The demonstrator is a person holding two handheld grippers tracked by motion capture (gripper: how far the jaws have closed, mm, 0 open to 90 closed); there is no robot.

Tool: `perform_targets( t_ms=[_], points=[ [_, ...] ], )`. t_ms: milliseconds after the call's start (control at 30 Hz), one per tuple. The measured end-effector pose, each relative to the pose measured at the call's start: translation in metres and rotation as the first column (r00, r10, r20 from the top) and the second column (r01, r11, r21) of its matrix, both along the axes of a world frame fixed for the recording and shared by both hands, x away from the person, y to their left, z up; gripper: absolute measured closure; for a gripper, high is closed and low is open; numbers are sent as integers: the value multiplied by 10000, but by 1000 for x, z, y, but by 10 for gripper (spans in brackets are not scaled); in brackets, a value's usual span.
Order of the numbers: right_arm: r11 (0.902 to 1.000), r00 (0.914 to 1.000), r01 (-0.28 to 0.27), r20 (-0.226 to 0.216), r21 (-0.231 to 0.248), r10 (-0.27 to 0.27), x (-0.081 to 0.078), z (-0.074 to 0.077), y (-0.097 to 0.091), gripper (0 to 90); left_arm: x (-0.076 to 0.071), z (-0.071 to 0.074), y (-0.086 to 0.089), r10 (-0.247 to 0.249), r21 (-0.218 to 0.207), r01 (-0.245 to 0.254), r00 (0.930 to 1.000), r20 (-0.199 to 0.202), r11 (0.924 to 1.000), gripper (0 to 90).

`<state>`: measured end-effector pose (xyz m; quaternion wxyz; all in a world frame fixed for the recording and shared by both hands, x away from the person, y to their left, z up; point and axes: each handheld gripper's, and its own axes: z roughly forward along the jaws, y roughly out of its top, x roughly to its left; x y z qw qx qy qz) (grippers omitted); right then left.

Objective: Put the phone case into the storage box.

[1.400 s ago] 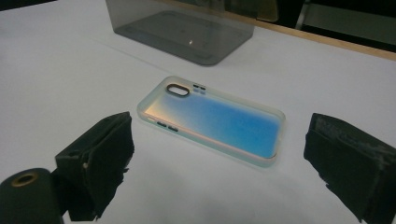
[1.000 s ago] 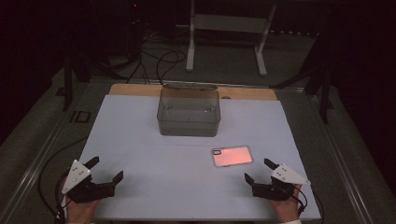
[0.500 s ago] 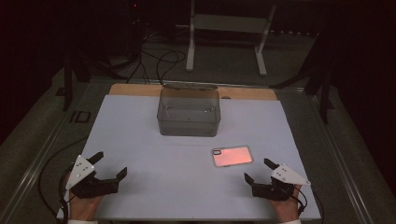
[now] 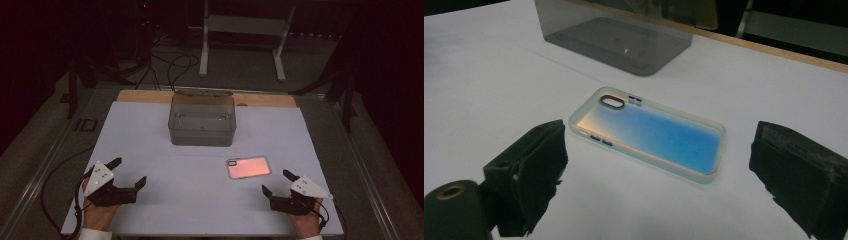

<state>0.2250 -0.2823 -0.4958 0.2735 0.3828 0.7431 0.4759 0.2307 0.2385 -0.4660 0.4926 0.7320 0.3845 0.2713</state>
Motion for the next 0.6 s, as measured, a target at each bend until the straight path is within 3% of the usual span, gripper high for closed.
perform_targets(
  t_ms=[600],
  points=[
    [10000,10000,-4,-56,25,4,1,0,0,82,17,2,-21,-418,-58,417,9990,-138,9991,3]
  ],
)
